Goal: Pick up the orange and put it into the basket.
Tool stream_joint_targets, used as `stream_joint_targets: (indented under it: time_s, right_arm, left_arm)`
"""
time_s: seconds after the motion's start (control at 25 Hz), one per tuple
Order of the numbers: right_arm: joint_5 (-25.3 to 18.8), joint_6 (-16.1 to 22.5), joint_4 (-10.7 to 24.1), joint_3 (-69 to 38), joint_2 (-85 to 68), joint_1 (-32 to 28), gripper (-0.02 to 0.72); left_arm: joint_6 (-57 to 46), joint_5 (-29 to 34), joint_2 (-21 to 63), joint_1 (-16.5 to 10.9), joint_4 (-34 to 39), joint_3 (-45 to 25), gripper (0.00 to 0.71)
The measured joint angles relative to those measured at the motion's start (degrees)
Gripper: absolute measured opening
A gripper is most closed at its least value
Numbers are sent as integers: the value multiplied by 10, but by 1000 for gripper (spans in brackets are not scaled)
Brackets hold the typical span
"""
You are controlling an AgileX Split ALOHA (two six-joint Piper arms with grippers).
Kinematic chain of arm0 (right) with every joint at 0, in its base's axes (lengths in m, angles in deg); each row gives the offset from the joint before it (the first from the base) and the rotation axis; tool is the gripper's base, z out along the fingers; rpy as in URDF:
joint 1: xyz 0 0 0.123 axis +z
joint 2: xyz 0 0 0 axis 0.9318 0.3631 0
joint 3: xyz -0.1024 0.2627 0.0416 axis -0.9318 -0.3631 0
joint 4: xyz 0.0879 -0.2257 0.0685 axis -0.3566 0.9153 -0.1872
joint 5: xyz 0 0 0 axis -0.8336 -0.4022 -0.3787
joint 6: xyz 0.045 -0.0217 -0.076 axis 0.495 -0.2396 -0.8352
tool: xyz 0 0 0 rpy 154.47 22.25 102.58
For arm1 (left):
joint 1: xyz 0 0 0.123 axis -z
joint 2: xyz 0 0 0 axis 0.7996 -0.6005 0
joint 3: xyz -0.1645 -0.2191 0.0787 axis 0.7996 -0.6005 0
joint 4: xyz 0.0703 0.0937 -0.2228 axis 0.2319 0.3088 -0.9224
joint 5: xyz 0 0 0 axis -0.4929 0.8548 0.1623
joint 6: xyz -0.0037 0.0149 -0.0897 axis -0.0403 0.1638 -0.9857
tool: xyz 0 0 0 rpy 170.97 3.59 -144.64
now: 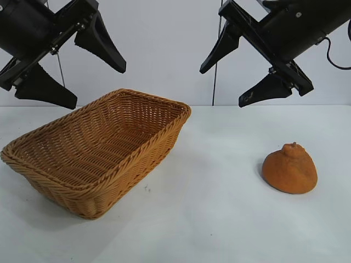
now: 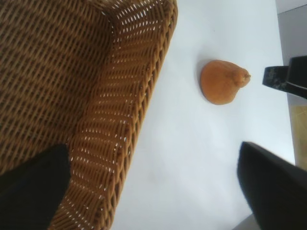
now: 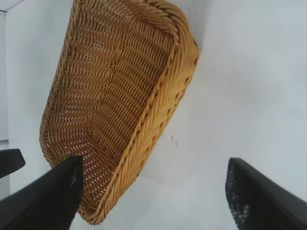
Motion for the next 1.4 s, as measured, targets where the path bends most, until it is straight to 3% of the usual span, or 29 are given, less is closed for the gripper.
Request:
stream_joint_targets:
  time_s: [0.96, 1.12, 1.28, 1.4]
  right_arm:
    - [2, 0, 1, 0, 0, 0, 558]
    - [2, 0, 1, 0, 0, 0, 558]
    - [2, 0, 1, 0, 0, 0, 558]
    - [2, 0, 0, 0, 0, 0, 558]
  left_arm:
    - [-26, -11, 0, 0, 5, 0, 672]
    - [-62, 4, 18, -8, 60, 0, 672]
    - [-189, 31, 62, -24, 148, 0, 672]
    - [-307, 72, 83, -14, 232, 0, 672]
